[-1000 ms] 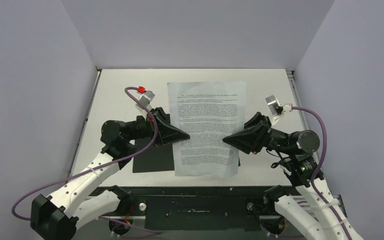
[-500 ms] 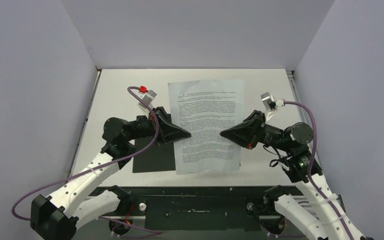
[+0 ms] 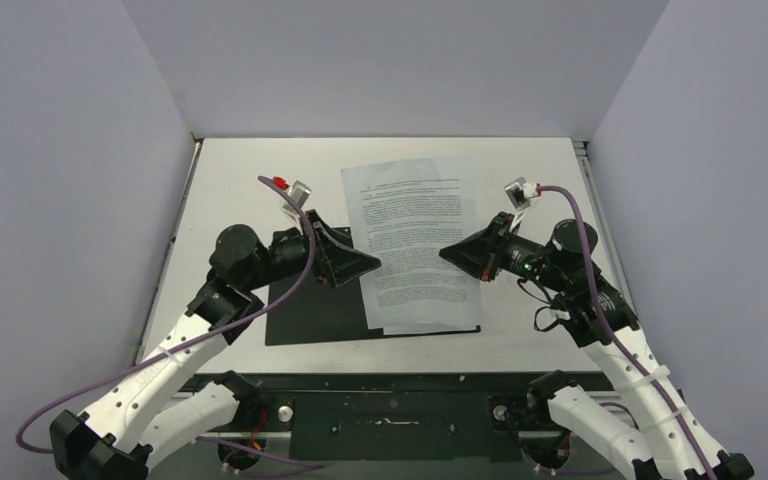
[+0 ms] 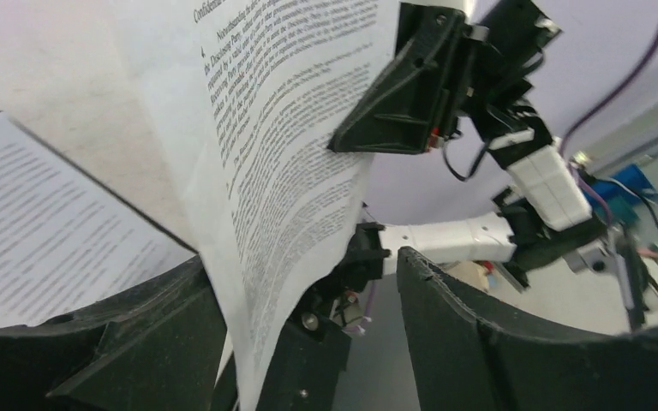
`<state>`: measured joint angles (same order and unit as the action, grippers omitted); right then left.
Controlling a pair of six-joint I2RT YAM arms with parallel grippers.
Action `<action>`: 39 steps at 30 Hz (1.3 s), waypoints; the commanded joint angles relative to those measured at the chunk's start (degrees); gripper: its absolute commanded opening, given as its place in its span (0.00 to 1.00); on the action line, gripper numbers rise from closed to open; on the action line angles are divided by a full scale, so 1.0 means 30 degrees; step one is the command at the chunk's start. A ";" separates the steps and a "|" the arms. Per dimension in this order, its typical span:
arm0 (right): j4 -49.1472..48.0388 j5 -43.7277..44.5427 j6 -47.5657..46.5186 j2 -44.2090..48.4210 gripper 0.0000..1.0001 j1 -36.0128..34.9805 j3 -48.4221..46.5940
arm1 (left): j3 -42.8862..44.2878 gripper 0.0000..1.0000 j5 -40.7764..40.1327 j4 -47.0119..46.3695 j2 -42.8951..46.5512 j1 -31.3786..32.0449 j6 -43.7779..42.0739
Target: Put the files into the folder
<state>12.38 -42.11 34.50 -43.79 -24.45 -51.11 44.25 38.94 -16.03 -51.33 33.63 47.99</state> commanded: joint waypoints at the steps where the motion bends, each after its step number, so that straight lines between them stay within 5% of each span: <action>1: 0.2122 0.2305 -0.1729 -0.0739 0.05 -0.0092 -0.1192 | 0.1906 0.68 -0.5305 0.6544 0.0848 -0.0162 -0.3088; 6: 0.3396 0.3602 -0.2206 -0.1791 0.05 -0.0096 -0.1518 | 0.2295 0.70 -0.8577 0.9636 0.0142 -0.0164 -0.3891; 18: 0.4584 0.4608 -0.1710 -0.4261 0.05 0.0662 -0.1671 | 0.0202 0.90 -1.1530 0.9208 -0.1413 -0.0105 -0.2301; 39: -0.1449 0.1008 0.2638 -0.7837 0.05 0.2879 0.1406 | -0.2777 0.92 -1.3506 0.4992 -0.5421 0.0070 -0.0333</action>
<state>15.00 -37.30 39.68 -66.43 -16.47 -47.66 36.25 -0.03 5.06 -66.22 33.67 46.24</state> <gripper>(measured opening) 0.059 0.921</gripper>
